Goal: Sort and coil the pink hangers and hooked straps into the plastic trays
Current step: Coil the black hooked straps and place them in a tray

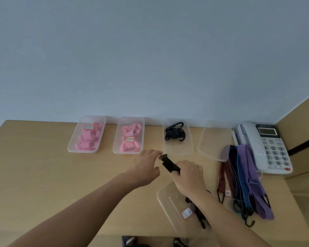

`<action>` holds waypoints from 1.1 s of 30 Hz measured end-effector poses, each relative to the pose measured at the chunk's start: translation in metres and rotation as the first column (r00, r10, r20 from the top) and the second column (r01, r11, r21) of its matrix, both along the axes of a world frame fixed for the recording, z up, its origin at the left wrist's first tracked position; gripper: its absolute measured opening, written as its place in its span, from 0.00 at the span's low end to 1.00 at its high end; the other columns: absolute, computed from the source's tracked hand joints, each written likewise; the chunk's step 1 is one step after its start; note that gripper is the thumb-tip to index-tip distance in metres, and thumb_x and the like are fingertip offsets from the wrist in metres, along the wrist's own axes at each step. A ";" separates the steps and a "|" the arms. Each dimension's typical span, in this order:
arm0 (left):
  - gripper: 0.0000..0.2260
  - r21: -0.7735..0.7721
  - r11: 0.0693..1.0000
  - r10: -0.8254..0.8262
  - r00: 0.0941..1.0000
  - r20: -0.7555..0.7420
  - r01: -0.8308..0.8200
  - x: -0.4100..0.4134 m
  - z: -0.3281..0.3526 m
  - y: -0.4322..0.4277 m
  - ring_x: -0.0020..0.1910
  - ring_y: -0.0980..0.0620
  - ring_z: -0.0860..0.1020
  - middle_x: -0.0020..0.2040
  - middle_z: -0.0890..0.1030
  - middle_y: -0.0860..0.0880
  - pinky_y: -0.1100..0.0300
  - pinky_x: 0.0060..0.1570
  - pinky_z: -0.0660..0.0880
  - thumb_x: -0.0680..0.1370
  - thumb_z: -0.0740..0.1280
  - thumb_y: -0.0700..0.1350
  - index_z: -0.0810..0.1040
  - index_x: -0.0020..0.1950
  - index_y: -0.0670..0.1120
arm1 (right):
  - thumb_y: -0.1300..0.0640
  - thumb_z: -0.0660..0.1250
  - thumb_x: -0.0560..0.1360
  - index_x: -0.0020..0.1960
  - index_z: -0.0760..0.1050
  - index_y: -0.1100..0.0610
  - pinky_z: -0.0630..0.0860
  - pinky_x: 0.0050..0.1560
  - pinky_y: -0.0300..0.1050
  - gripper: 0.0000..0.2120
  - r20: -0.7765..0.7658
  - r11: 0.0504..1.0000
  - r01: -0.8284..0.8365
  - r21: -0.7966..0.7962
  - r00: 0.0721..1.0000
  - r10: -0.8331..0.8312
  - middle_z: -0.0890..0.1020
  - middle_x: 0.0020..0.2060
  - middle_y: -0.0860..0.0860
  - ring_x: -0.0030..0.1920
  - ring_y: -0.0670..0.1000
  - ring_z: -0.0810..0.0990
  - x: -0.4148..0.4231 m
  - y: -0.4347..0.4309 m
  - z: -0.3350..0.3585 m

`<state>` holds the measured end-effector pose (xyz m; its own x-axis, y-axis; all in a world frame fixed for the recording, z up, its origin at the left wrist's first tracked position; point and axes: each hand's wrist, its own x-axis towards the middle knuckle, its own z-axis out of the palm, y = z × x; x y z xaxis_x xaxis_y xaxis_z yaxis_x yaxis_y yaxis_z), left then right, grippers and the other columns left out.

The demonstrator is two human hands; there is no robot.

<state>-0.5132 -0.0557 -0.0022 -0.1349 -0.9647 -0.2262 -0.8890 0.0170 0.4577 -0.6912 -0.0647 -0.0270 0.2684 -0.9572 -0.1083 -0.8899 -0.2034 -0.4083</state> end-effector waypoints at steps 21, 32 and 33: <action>0.09 -0.034 0.998 0.024 0.815 -0.579 -0.054 -0.032 0.080 -0.032 0.37 0.63 0.80 0.38 0.83 0.53 0.69 0.37 0.73 0.82 0.63 0.48 0.80 0.56 0.47 | 0.42 0.69 0.68 0.41 0.74 0.64 0.67 0.39 0.55 0.23 0.888 0.953 0.004 0.303 0.362 -0.283 0.72 0.25 0.54 0.28 0.53 0.69 -0.034 -0.023 0.112; 0.11 -0.006 0.999 0.022 0.683 -0.730 -0.039 -0.017 0.100 -0.028 0.30 0.59 0.70 0.29 0.72 0.59 0.63 0.33 0.69 0.80 0.62 0.53 0.80 0.41 0.61 | 0.59 0.68 0.76 0.57 0.77 0.50 0.78 0.39 0.43 0.10 0.842 0.988 0.008 0.155 0.522 -0.136 0.84 0.39 0.49 0.36 0.50 0.81 -0.020 -0.037 0.118; 0.08 0.032 0.997 0.064 0.628 -0.776 -0.063 -0.017 0.103 -0.027 0.30 0.59 0.71 0.29 0.73 0.59 0.63 0.33 0.71 0.78 0.62 0.54 0.81 0.46 0.57 | 0.59 0.67 0.77 0.55 0.78 0.50 0.75 0.35 0.42 0.08 0.847 0.990 -0.018 0.140 0.521 -0.110 0.83 0.36 0.49 0.32 0.49 0.78 -0.020 -0.037 0.120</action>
<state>-0.5299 -0.0831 0.1008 -0.1991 -0.9776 -0.0685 -0.2041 -0.0270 0.9786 -0.7116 -0.1012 0.0927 0.2498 -0.9676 0.0375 -0.1110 -0.0671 -0.9916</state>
